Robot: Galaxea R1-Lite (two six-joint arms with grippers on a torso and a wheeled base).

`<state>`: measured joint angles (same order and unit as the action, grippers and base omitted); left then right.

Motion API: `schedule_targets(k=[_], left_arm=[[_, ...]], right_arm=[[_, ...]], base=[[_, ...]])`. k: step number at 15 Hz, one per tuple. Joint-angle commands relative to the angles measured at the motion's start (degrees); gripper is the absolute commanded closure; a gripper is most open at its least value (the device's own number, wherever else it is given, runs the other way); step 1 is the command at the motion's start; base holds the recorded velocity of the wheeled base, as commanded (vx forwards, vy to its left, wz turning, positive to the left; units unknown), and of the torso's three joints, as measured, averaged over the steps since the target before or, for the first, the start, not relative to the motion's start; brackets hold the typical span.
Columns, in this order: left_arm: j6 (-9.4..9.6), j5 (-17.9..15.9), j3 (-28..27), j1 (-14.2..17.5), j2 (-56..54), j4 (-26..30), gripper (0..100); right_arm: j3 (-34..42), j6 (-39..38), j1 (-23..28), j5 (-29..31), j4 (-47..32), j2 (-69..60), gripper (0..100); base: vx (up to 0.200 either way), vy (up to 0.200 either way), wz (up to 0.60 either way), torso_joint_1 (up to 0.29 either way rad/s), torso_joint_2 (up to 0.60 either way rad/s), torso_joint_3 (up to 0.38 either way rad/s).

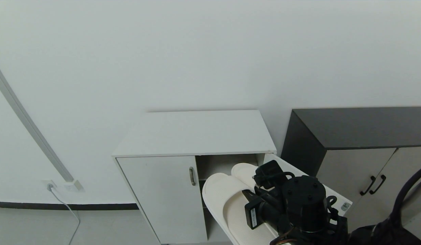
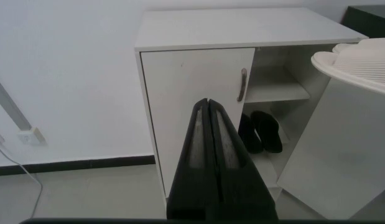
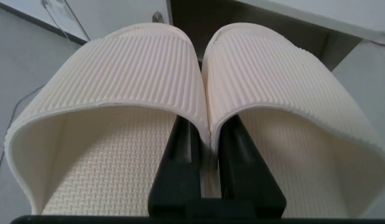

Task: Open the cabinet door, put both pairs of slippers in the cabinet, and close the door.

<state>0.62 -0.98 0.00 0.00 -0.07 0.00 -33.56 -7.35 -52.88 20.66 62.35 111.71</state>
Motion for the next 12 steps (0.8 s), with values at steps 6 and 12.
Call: schedule_targets(k=[6,12], left_arm=[[-0.01,0.0,0.0,0.0,0.1,0.0,100],[-0.01,0.0,0.0,0.0,0.1,0.0,100]], right_arm=[[0.6,0.3,0.0,0.0,0.8,0.4,100],[0.7,0.3,-0.1,0.0,0.9,0.4,100]], base=[[0.0,0.0,0.0,-0.165,0.37,0.207],[0.0,0.0,0.0,-0.206,0.49,0.273]])
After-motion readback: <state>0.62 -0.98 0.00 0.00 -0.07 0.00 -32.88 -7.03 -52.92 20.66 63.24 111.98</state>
